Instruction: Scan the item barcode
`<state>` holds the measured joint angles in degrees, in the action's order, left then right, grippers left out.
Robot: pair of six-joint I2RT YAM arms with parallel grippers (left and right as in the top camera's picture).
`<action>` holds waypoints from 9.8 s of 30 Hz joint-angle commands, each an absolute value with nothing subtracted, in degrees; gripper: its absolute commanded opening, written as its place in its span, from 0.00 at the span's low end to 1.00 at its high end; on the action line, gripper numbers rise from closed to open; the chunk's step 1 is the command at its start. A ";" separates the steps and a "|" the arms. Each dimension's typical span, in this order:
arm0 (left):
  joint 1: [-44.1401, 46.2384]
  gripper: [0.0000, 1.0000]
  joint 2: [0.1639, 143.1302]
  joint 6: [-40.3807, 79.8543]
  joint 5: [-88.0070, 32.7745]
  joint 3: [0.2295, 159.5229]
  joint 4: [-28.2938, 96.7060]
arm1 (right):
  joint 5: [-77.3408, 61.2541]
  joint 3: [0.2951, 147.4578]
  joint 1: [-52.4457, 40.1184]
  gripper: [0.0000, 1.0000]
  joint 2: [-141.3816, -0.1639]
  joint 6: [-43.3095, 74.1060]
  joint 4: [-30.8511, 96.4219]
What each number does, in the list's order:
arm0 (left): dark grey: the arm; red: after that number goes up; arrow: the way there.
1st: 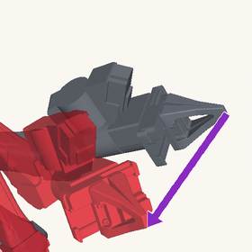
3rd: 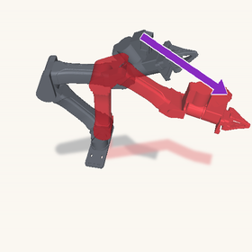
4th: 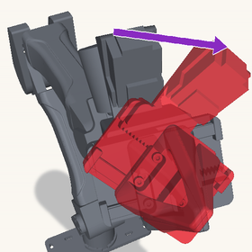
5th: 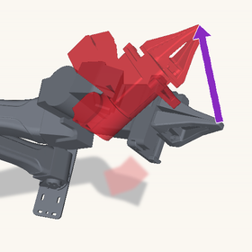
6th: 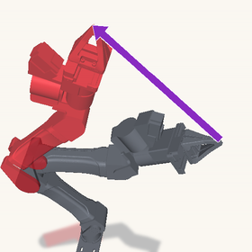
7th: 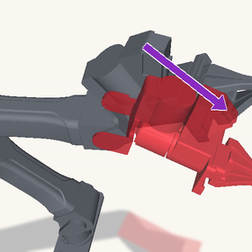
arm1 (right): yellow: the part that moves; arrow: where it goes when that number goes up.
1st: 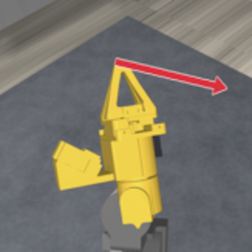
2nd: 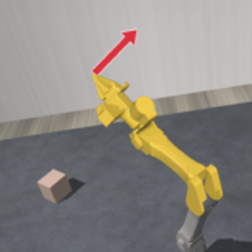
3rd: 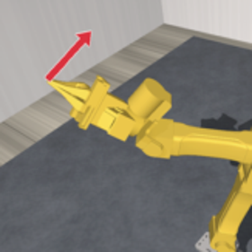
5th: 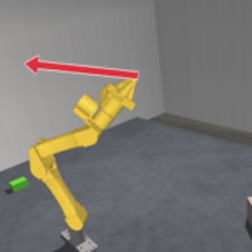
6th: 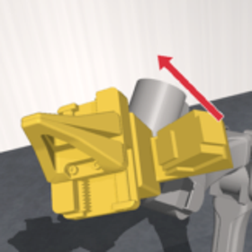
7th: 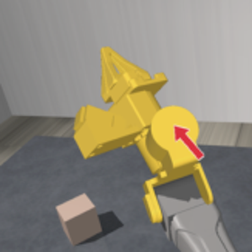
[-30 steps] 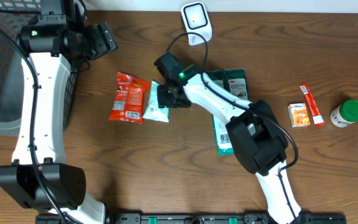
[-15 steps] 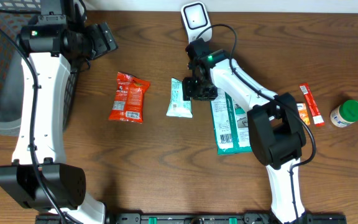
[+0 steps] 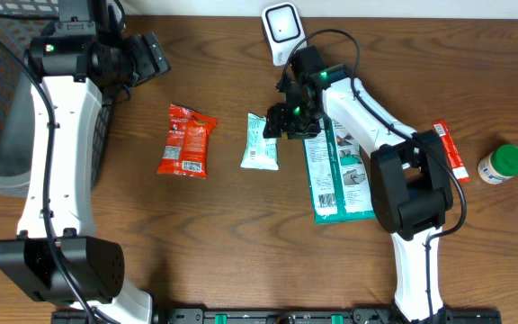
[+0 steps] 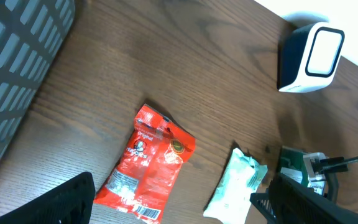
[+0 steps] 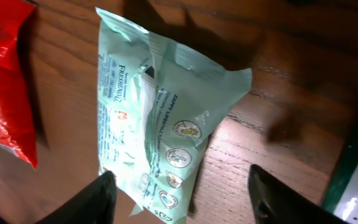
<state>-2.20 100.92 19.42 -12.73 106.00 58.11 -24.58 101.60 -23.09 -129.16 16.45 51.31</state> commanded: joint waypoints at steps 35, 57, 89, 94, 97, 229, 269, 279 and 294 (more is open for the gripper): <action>-2.35 0.90 99.92 18.65 -12.36 107.37 58.22 | -20.75 89.58 -24.58 0.41 -127.00 31.59 36.58; -2.35 0.90 99.92 18.65 -12.36 107.37 58.22 | -0.27 89.41 -33.32 0.24 -126.52 34.76 36.12; -2.35 0.90 99.94 18.65 -12.36 107.37 58.22 | -3.53 88.77 -31.53 0.55 -123.61 35.16 36.49; -2.35 0.89 99.94 18.65 -12.36 107.37 58.22 | -6.02 88.75 -31.48 0.52 -124.86 35.14 36.56; -2.35 0.89 99.94 18.65 -12.36 107.37 58.22 | -5.65 88.71 -31.48 0.45 -124.95 35.11 36.58; 17.06 0.11 102.87 19.11 -25.87 105.10 61.98 | -84.29 87.00 -20.84 0.04 -114.96 37.26 7.46; 4.08 0.07 102.85 7.90 -79.02 105.12 59.11 | -89.47 86.89 -13.23 0.63 -96.64 13.56 30.15; 7.51 0.07 102.87 7.90 -81.91 105.12 57.25 | -89.41 85.91 -14.00 0.59 -96.88 0.99 36.40; 9.37 0.07 102.87 7.92 -83.57 105.12 57.30 | -87.72 85.91 -15.09 0.36 -96.88 1.04 31.31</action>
<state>9.28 102.24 8.93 -80.90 105.34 57.34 -88.05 85.93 -14.76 -96.90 2.20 31.55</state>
